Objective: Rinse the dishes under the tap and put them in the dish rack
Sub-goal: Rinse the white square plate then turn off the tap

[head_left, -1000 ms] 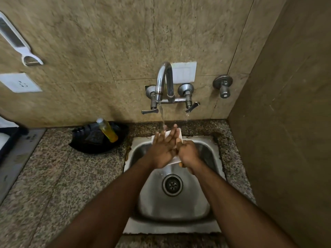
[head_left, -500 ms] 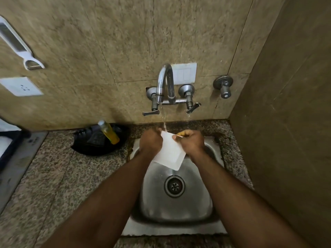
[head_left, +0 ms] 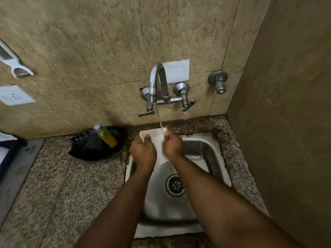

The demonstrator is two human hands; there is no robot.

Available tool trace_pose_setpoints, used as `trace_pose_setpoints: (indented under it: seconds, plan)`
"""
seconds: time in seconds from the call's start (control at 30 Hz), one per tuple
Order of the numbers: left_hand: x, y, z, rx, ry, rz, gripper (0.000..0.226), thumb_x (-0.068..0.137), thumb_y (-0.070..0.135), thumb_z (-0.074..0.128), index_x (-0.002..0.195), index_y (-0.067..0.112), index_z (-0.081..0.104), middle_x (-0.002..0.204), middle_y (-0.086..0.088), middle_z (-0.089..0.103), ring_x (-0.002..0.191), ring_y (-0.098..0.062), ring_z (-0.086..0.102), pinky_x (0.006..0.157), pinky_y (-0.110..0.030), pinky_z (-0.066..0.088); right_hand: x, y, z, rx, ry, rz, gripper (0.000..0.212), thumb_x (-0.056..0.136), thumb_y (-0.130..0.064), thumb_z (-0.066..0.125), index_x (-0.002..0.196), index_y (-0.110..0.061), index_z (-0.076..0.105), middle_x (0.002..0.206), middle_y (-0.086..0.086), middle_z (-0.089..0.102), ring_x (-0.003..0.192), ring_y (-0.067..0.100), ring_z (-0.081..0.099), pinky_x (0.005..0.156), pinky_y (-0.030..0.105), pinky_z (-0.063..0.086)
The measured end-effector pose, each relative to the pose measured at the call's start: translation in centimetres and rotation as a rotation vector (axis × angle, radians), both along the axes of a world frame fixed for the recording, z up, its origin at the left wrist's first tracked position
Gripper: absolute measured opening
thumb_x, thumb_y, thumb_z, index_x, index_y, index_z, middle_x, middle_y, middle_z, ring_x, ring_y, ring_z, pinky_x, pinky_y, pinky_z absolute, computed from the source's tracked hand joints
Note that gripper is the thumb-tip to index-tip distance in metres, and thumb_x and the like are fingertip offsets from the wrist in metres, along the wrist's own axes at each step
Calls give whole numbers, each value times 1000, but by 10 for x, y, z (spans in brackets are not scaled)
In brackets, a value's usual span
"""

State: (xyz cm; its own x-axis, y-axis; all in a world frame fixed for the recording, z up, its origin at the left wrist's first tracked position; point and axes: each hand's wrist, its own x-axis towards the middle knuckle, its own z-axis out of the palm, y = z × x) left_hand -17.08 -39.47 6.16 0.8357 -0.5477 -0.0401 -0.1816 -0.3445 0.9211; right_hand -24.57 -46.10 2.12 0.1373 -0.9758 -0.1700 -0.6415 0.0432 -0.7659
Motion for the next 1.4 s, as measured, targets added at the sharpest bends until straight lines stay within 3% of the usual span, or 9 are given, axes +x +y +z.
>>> trace_pose_setpoints:
  seconds: [0.17, 0.33, 0.47, 0.6, 0.8, 1.03, 1.17, 1.3, 1.4]
  plan:
    - [14, 8, -3, 155, 91, 96, 29, 97, 20, 60, 115, 1, 72, 111, -19, 74, 103, -37, 69, 88, -36, 54, -9, 7, 6, 258, 102, 192, 53, 97, -19, 43, 148, -33, 44, 129, 11, 64, 108, 33, 65, 91, 41, 55]
    - [45, -3, -24, 446, 261, -41, 38, 92, 16, 55, 122, -5, 62, 124, -24, 65, 110, -44, 64, 88, -41, 58, -46, -2, 32, 429, 41, 129, 21, 92, -6, 49, 109, -3, 62, 82, 20, 71, 51, 26, 64, 44, 28, 45]
    - [28, -10, -32, 421, 332, -180, 26, 100, 23, 62, 109, -1, 65, 110, -20, 69, 89, -33, 68, 75, -41, 61, -67, -15, 63, 285, -125, 24, 20, 90, -7, 52, 99, -8, 70, 82, 16, 72, 57, 26, 65, 47, 30, 51]
    - [4, -23, -17, 292, 767, -288, 50, 106, 51, 45, 133, 12, 58, 127, -17, 68, 110, -38, 66, 86, -56, 58, -78, -7, 77, -203, 145, 160, 33, 89, -21, 56, 122, -20, 64, 110, 7, 73, 98, 30, 67, 81, 40, 57]
    - [4, -31, 12, 54, 1230, -412, 102, 86, 89, 28, 132, 5, 62, 126, -25, 67, 116, -42, 63, 82, -49, 56, -96, 28, 77, -474, 288, 379, 50, 90, -24, 53, 138, -34, 41, 122, 0, 66, 91, 28, 67, 73, 39, 54]
    - [16, -33, 13, 59, 988, -197, 31, 99, 6, 49, 125, -9, 57, 113, -31, 66, 94, -43, 65, 73, -54, 56, -111, 43, 66, -541, 411, 596, 58, 83, -34, 64, 138, -40, 46, 134, -13, 57, 109, 16, 62, 84, 32, 53]
    - [15, -24, 11, -36, 972, -223, 32, 103, 4, 46, 130, 2, 62, 117, -25, 72, 99, -44, 71, 72, -55, 60, -107, 32, 68, -119, 16, 400, 59, 75, -25, 79, 130, -35, 60, 124, -13, 61, 103, 10, 61, 78, 9, 45]
    - [6, -12, 12, -102, 915, -253, 22, 103, 13, 56, 118, 9, 70, 106, -19, 78, 94, -42, 75, 77, -62, 60, -81, -5, 56, 92, -237, 133, 57, 81, -28, 76, 135, -30, 56, 132, -2, 61, 113, 19, 61, 97, 42, 54]
    - [3, -5, 7, -137, 897, -278, 27, 97, 22, 68, 118, 4, 69, 110, -23, 76, 99, -46, 73, 86, -73, 54, -68, -23, 49, 181, -345, 73, 47, 87, -26, 75, 131, -31, 61, 131, 0, 63, 111, 21, 64, 96, 46, 56]
